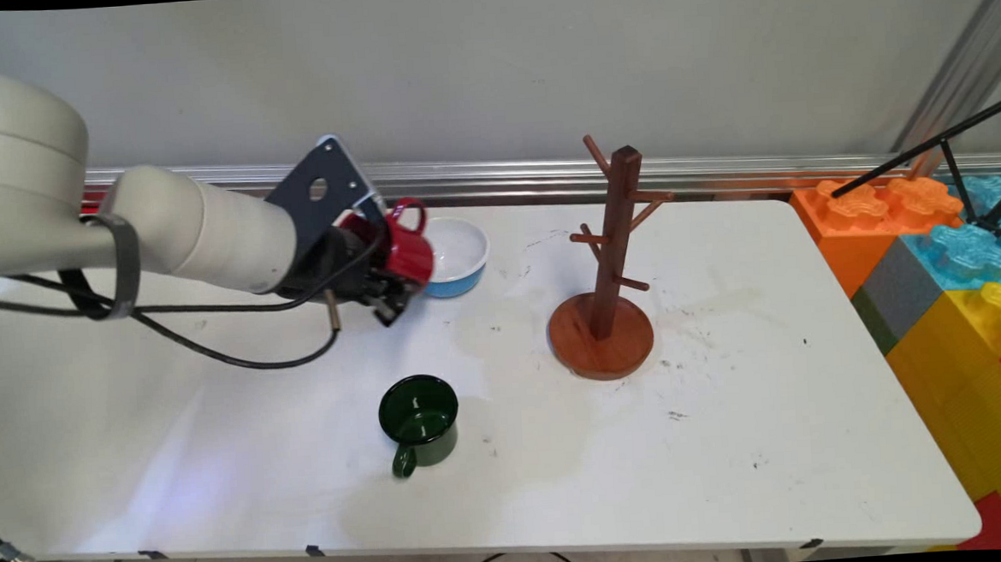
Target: Place the picked object on the table
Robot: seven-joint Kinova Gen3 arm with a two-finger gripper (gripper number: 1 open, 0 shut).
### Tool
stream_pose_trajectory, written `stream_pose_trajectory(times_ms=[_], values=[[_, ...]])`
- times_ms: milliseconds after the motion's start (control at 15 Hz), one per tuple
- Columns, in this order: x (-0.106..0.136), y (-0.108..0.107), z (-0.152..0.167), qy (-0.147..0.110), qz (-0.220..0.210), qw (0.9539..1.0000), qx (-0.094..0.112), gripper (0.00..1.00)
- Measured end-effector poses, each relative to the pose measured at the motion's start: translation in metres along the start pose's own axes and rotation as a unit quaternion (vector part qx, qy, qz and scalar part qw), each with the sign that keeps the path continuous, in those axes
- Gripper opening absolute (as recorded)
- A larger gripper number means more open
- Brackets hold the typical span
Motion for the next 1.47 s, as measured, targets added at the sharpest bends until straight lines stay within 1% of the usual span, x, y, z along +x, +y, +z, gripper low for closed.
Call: stream_pose_trajectory(times_ms=[67,133,200,333,400,467,600,667,867,1000,1067,1267,1467], values=[[-0.005,-0.009,0.002,-0.019,-0.001,0.9998,0.002,0.0],[-0.01,-0.016,0.004,-0.033,-0.002,0.9995,0.0,0.0],[-0.012,-0.022,0.004,-0.04,-0.002,0.9992,-0.003,0.0],[-0.017,-0.032,0.003,-0.048,0.0,0.9987,-0.014,0.0],[-0.019,-0.037,0.0,-0.049,0.001,0.9986,-0.02,0.0],[-0.021,-0.043,-0.003,-0.048,0.003,0.9984,-0.031,0.0],[-0.023,-0.056,-0.012,-0.041,0.013,0.9977,-0.051,0.0],[-0.022,-0.058,-0.015,-0.038,0.019,0.9975,-0.057,0.0],[-0.015,-0.068,-0.032,-0.025,0.057,0.9944,-0.085,0.0],[-0.007,-0.069,-0.041,-0.016,0.083,0.9914,-0.101,0.0],[-0.001,-0.068,-0.046,-0.011,0.1,0.989,-0.109,0.0],[0.019,-0.065,-0.054,-0.001,0.155,0.9789,-0.133,0.0],[0.037,-0.064,-0.048,-0.011,0.209,0.9664,-0.149,0.0]])
